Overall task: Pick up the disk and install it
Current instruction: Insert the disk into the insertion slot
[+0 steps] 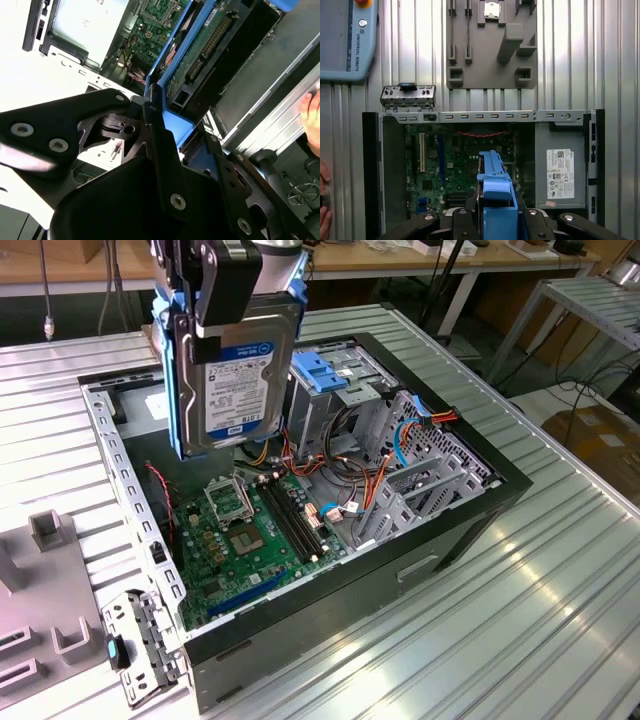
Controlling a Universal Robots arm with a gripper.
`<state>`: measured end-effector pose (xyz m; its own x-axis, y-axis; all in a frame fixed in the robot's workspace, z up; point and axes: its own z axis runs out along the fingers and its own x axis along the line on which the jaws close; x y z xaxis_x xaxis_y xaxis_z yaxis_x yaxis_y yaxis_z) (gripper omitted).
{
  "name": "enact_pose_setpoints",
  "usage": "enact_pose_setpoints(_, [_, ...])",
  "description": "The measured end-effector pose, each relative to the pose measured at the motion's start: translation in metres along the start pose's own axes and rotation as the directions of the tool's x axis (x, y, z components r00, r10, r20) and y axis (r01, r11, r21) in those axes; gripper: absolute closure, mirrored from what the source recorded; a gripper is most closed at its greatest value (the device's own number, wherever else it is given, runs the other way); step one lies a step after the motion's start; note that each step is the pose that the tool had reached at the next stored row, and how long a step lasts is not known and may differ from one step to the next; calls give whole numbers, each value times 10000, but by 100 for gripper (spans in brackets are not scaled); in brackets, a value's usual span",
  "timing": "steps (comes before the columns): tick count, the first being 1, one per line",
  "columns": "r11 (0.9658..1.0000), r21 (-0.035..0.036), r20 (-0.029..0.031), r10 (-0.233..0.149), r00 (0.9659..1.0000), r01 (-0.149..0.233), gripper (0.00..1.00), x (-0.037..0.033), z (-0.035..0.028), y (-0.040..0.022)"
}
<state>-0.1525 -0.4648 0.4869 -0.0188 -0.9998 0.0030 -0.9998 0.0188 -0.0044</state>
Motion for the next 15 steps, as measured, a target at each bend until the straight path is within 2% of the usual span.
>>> enact_pose_setpoints(6, [10000, 0, 0, 0, 10000, 0, 63, 92, 6, -9])
enact_pose_setpoints(8, [10000, 0, 1, 0, 10000, 0, 63, 108, 13, -53])
enact_pose_setpoints(11, [10000, 1, 1, -1, 10000, 1, 63, 108, 21, -163])
enact_pose_setpoints(15, [10000, 1, 1, -1, 10000, 1, 63, 105, 31, -345])
